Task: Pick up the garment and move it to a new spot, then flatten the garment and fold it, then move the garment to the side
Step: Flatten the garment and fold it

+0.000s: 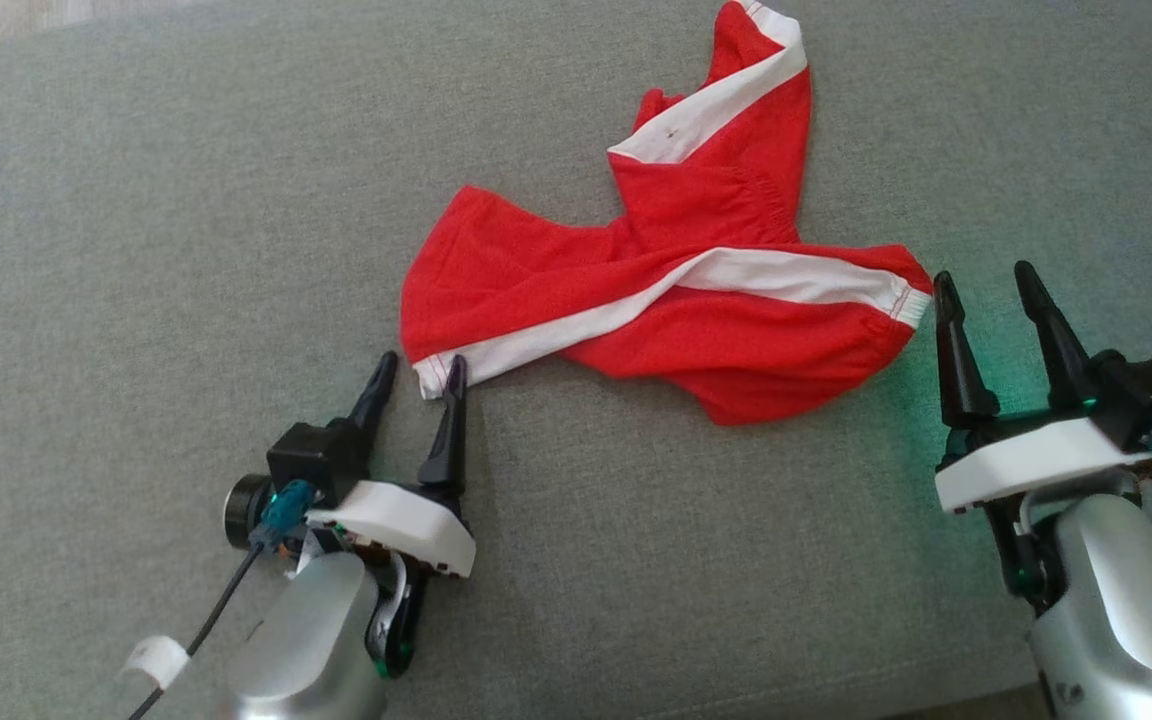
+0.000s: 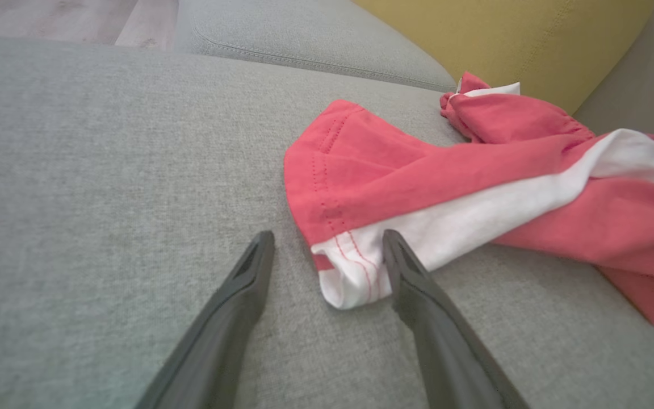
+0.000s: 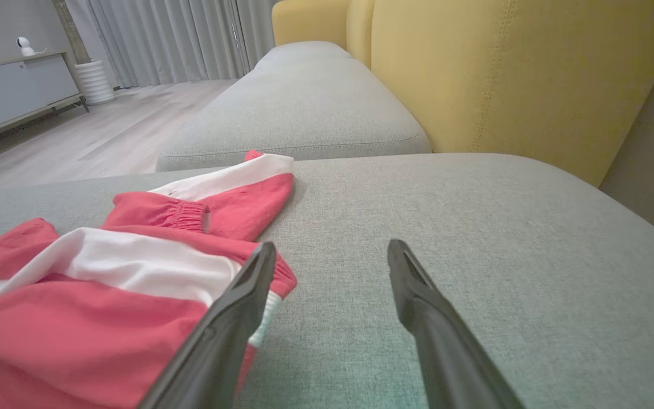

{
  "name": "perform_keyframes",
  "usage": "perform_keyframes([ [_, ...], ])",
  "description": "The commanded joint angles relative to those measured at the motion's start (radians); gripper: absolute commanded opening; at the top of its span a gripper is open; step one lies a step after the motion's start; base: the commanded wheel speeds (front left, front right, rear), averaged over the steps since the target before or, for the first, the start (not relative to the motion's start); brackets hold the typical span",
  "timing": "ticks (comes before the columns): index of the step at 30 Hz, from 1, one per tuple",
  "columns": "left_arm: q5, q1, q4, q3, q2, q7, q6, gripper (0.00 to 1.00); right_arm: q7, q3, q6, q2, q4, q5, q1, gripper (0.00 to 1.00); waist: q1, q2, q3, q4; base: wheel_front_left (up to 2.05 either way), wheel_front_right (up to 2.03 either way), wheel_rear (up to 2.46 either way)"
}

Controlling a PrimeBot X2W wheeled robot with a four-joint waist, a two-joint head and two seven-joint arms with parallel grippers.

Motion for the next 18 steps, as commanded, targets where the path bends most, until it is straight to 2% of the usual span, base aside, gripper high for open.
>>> perform_keyframes([
  [1, -0.011, -0.008, 0.009, 0.004, -0.002, 0.004, -0.017, 0.00, -0.011, 0.011, -0.001, 0.002, -0.034, -0.008, 0.000, 1.00, 0.0001, 0.0000, 0.000, 0.001, 0.00, 0.00, 0.00],
  [6, 0.012, -0.013, -0.043, 0.075, -0.002, 0.004, 0.022, 0.00, -0.011, 0.016, -0.001, 0.014, -0.031, -0.011, 0.010, 1.00, 0.0001, 0.0000, -0.010, 0.025, 0.00, 0.00, 0.00],
  [14, 0.129, 0.013, -0.127, 0.229, -0.002, 0.004, 0.087, 0.00, -0.011, 0.026, -0.001, 0.030, -0.016, -0.011, 0.016, 1.00, 0.0001, 0.0000, -0.041, 0.065, 0.00, 0.00, 0.00],
  [15, 0.141, 0.021, -0.134, 0.241, -0.002, 0.004, 0.093, 0.11, -0.011, 0.026, -0.001, 0.033, -0.016, -0.011, 0.018, 1.00, 0.0001, 0.0000, -0.048, 0.069, 0.00, 0.00, 0.00],
  [16, 0.154, 0.030, -0.140, 0.249, -0.002, 0.004, 0.096, 0.51, -0.011, 0.027, -0.001, 0.036, -0.017, -0.011, 0.020, 1.00, 0.0001, 0.0000, -0.055, 0.073, 0.00, 0.00, 0.00],
  [17, 0.163, 0.039, -0.142, 0.255, -0.002, 0.004, 0.097, 1.00, -0.011, 0.028, -0.001, 0.039, -0.016, -0.011, 0.023, 1.00, 0.0001, 0.0000, -0.063, 0.076, 0.00, 0.00, 0.00],
  [18, 0.169, 0.048, -0.144, 0.261, -0.002, 0.004, 0.100, 1.00, -0.011, 0.029, -0.001, 0.043, -0.015, -0.011, 0.026, 1.00, 0.0001, 0.0000, -0.069, 0.079, 0.00, 0.00, 0.00],
])
